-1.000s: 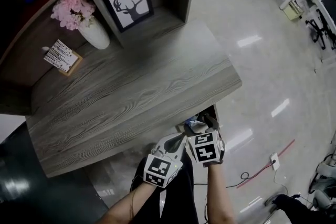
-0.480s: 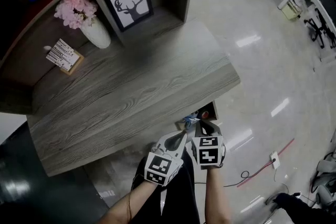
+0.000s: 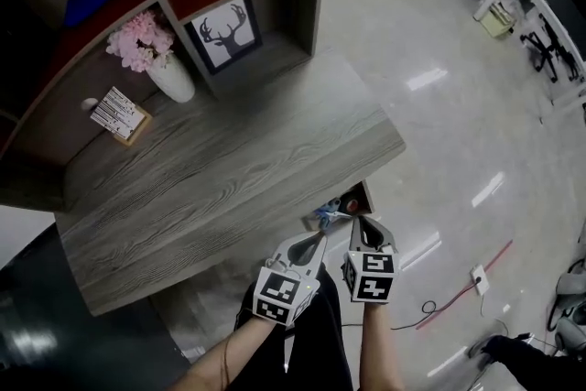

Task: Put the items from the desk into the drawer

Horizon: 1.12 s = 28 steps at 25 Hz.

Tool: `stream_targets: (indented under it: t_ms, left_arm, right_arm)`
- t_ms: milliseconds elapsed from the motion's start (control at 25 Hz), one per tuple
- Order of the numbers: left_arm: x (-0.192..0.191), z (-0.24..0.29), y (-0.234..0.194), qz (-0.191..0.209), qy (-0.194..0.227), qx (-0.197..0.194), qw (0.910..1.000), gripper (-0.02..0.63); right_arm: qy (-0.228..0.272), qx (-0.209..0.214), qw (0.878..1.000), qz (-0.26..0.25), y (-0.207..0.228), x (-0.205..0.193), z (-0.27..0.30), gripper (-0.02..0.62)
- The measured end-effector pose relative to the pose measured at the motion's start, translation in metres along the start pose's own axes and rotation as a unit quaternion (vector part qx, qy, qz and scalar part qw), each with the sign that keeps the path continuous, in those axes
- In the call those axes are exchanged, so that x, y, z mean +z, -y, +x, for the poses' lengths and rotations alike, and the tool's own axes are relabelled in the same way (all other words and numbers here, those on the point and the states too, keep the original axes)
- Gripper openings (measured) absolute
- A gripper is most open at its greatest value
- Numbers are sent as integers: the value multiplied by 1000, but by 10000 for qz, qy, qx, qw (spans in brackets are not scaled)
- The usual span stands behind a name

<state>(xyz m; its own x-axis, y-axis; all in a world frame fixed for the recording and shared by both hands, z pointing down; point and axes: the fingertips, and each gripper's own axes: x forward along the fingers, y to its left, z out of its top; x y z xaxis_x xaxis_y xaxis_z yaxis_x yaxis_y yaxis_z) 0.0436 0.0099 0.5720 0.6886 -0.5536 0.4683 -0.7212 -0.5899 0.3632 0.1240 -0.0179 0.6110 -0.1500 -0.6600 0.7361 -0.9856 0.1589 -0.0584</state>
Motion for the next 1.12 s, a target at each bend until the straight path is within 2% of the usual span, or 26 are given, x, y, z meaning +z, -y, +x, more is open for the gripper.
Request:
stream_targets:
  t_ms: [360,760,1120]
  left_arm:
    - [49,-7,16,252,296,-153,9991,9]
    - [81,-25,26,395,383,-151,9984,9]
    - [101,-40,34,449,450,-139,9979,9]
  right_arm:
    - [711,-95,9969,314,12,50,-30,10]
    - [1050,103,9942,192,1,91,-61,9]
    - [1332,-25,9908,219,7,119,-94,9]
